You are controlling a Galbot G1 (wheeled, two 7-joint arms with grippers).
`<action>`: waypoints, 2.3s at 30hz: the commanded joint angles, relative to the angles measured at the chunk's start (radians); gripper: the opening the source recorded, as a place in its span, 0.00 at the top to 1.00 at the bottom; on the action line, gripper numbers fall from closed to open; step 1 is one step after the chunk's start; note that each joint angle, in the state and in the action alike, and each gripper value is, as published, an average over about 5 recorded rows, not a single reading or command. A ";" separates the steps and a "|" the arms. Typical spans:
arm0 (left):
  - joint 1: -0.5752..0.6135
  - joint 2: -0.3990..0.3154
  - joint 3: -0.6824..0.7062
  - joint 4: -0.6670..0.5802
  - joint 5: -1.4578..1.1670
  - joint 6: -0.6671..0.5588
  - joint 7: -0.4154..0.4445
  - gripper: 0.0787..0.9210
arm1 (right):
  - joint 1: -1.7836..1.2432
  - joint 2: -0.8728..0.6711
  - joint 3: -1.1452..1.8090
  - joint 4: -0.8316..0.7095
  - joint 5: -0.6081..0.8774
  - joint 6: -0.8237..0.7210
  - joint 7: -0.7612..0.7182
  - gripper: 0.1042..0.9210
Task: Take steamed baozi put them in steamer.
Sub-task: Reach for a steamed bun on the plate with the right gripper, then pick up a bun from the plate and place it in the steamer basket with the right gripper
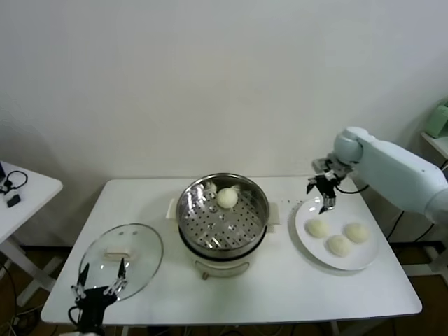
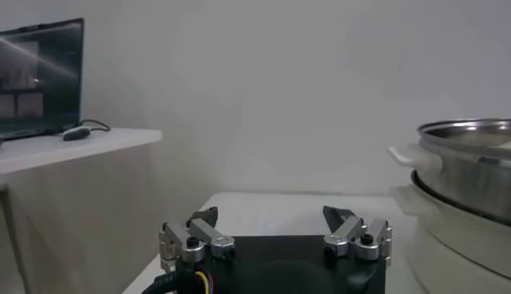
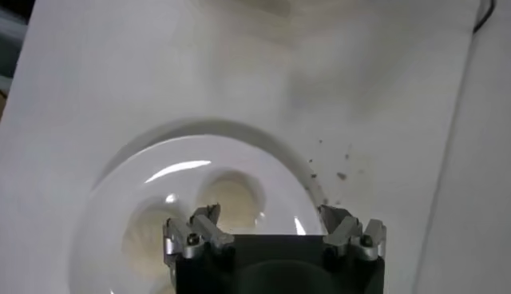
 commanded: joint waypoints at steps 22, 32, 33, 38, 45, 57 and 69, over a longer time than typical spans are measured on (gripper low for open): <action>0.003 -0.003 -0.001 0.029 0.006 -0.005 -0.003 0.12 | -0.194 0.082 0.238 -0.197 -0.136 0.001 0.022 0.12; 0.003 -0.004 -0.003 0.030 0.004 -0.005 -0.007 0.12 | -0.192 0.102 0.250 -0.222 -0.143 0.016 0.017 0.22; 0.003 -0.004 -0.003 0.029 0.004 -0.005 -0.008 0.12 | -0.191 0.103 0.250 -0.222 -0.143 0.016 0.017 0.23; 0.003 -0.005 -0.004 0.027 0.001 -0.007 -0.013 0.12 | -0.188 0.104 0.250 -0.219 -0.135 0.016 0.017 0.24; 0.009 -0.006 -0.006 0.026 -0.010 -0.015 -0.009 0.12 | -0.119 0.077 0.177 -0.171 -0.034 -0.005 0.016 0.25; 0.032 0.005 0.016 0.004 -0.013 -0.021 -0.007 0.12 | 0.324 0.080 -0.187 -0.098 0.427 -0.132 0.002 0.24; 0.045 -0.001 0.062 -0.004 0.073 -0.021 -0.006 0.12 | 0.481 0.207 -0.339 0.065 0.748 -0.292 0.067 0.24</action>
